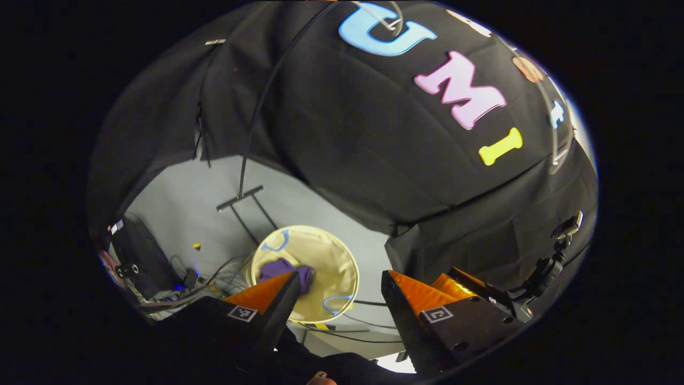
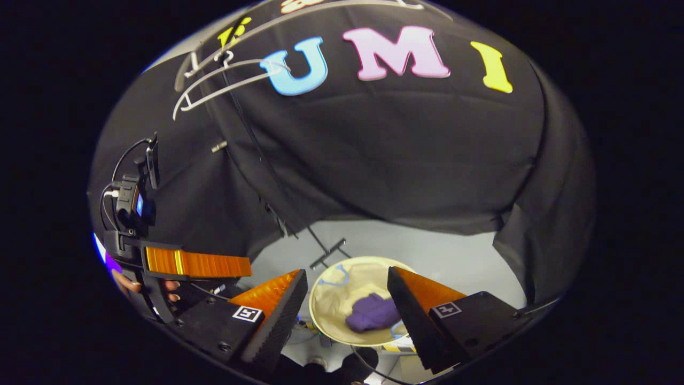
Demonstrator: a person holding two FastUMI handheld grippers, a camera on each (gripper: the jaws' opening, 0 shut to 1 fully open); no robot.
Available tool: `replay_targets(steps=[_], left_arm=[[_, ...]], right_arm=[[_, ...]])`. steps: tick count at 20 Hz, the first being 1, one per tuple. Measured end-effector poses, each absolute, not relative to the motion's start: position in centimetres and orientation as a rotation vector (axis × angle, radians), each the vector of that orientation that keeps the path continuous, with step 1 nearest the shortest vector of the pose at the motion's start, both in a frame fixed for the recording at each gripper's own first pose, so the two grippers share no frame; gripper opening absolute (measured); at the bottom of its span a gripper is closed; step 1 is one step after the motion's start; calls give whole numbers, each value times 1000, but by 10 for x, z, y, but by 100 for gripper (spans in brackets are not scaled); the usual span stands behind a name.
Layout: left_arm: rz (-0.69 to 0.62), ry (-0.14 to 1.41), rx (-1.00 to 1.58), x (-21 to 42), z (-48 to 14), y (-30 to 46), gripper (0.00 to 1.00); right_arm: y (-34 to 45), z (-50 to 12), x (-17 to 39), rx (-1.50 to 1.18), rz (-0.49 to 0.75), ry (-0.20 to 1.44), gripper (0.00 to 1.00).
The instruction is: Grasp the clothes on the hanger with both hands and then place them into the laundry hamper below.
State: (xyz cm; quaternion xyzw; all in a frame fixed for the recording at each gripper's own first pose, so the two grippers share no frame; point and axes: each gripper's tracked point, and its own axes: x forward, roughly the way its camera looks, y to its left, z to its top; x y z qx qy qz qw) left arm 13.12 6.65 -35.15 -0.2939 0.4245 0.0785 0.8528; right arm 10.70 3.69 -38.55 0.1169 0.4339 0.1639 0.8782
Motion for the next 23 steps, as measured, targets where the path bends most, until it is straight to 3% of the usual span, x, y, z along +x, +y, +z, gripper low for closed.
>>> replay_targets(steps=[6, 13, 16, 18, 19, 21, 22, 23], left_arm=[[37, 638, -464, 96, -229, 77, 95], [-54, 379, -323, 25, -130, 88, 95], [-62, 273, -284, -2, -90, 89, 95], [-72, 176, -241, -22, -61, 89, 95], [-81, 126, -217, -30, -48, 85, 95], [-99, 29, -163, -47, -21, 83, 95], [-100, -7, -142, -53, -9, 83, 95], [-105, -31, -128, -55, -4, 82, 95]], right_arm=[[46, -253, 98, 276, 245, 553, 98], [70, -116, 50, 203, 185, 234, 99], [68, -73, 21, 157, 127, 112, 100], [69, -54, 2, 134, 96, 64, 98], [71, -49, -5, 136, 79, 50, 92], [70, -35, -19, 146, 55, 21, 92], [69, -30, -25, 148, 42, 16, 100], [67, -25, -32, 153, 31, 8, 100]])
